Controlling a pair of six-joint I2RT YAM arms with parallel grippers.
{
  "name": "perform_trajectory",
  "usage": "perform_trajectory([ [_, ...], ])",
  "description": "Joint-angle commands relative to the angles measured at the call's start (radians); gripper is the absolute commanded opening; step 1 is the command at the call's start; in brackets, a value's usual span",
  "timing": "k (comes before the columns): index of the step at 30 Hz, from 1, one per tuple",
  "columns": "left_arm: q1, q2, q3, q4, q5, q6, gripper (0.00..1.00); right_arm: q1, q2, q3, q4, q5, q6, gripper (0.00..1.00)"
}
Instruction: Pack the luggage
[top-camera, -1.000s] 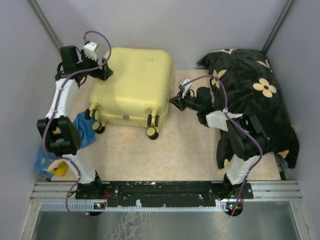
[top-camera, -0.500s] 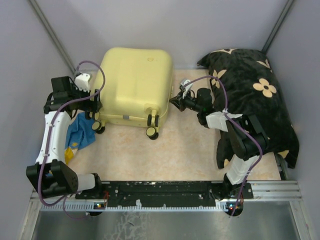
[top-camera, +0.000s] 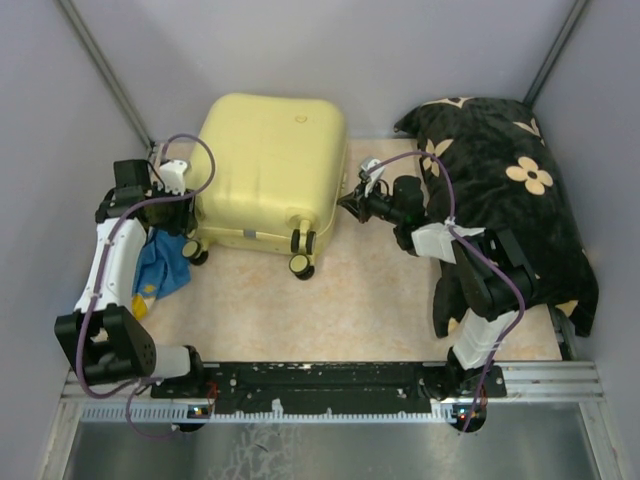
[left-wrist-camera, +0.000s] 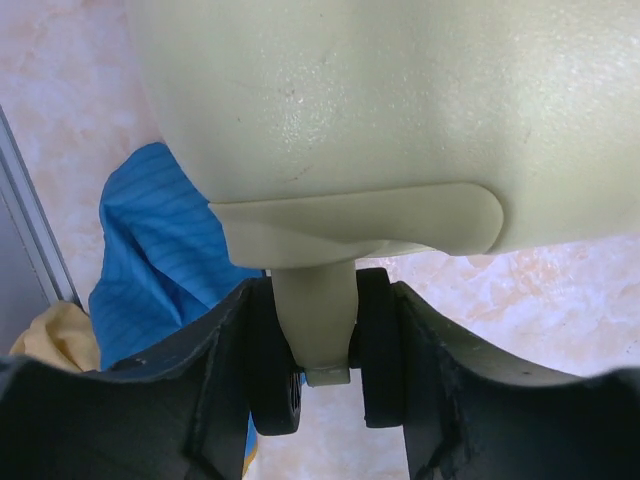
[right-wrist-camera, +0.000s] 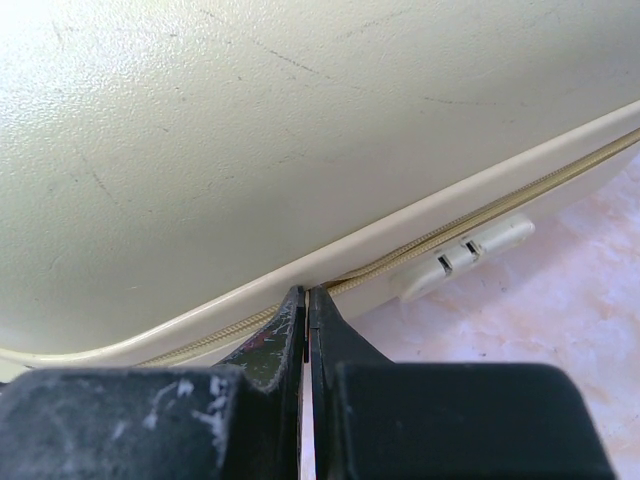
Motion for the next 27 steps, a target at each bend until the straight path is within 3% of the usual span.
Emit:
perform_trajectory([
  [1,0.003,0.076,0.042,-0.012,-0.01,0.106,0.18,-0.045,0.007,0.102,0.075,0.045,-0.003,0.0],
  [5,0.013,0.106,0.049,-0.004,-0.008,0.169,0.0,-0.104,0.083,0.205,0.073,0.086,-0.039,0.0],
  [16,0.071,0.24,0.127,0.046,-0.003,0.296,0.0,-0.189,0.317,0.524,0.016,0.151,-0.072,0.0],
  [21,0.076,0.368,0.233,0.177,0.031,0.31,0.0,-0.186,0.27,0.44,0.021,0.102,-0.033,0.0],
  [27,0.018,0.676,0.573,0.135,0.221,0.247,0.02,-0.169,0.192,0.328,0.033,0.109,0.01,0.0],
])
